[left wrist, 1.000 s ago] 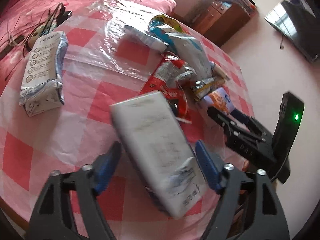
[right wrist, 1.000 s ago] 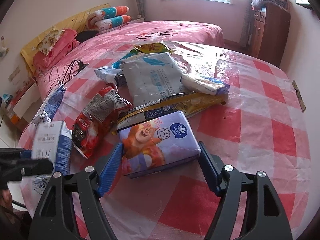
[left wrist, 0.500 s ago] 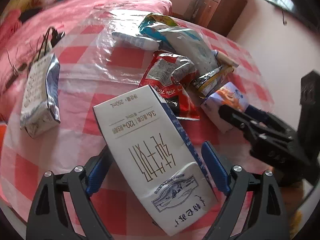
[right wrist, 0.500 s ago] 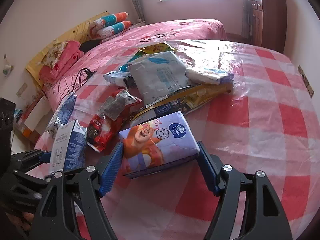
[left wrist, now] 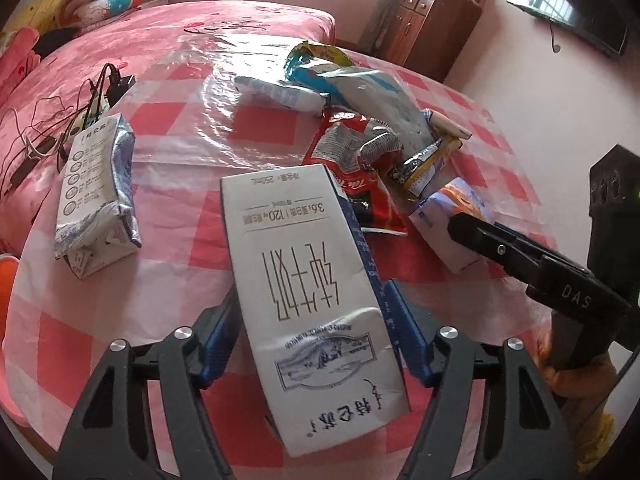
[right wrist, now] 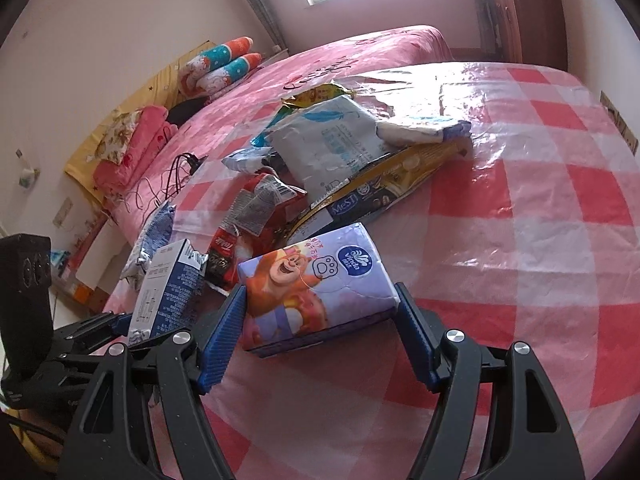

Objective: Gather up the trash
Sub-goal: 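Carry the carton and tissue pack to the orange bucket and open both tools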

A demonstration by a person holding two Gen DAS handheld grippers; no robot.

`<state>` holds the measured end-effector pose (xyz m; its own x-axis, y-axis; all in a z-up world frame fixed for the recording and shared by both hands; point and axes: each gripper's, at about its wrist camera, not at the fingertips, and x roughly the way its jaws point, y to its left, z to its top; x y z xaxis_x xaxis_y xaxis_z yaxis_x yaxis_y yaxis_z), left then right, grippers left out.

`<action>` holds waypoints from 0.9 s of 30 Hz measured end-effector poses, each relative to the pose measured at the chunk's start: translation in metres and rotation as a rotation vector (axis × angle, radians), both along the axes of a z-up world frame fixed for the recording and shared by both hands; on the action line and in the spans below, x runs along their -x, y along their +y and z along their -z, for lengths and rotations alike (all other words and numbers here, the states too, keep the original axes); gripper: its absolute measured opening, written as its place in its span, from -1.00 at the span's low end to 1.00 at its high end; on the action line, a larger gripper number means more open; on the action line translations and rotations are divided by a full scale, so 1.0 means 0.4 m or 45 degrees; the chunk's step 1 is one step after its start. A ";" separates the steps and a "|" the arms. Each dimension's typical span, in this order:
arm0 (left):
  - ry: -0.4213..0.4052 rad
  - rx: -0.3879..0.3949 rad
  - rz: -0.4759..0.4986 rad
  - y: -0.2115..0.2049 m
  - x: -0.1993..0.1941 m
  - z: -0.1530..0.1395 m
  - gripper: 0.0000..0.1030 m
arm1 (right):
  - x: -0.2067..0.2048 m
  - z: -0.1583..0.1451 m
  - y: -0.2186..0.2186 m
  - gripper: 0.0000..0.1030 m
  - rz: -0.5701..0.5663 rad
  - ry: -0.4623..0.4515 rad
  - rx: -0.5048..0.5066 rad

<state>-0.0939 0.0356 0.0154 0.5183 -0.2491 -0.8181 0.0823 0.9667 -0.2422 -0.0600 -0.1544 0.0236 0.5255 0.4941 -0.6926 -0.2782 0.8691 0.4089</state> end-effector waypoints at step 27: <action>-0.206 0.238 -0.124 0.281 0.107 -0.097 0.33 | 0.051 -0.085 0.193 0.40 -0.137 0.018 -0.280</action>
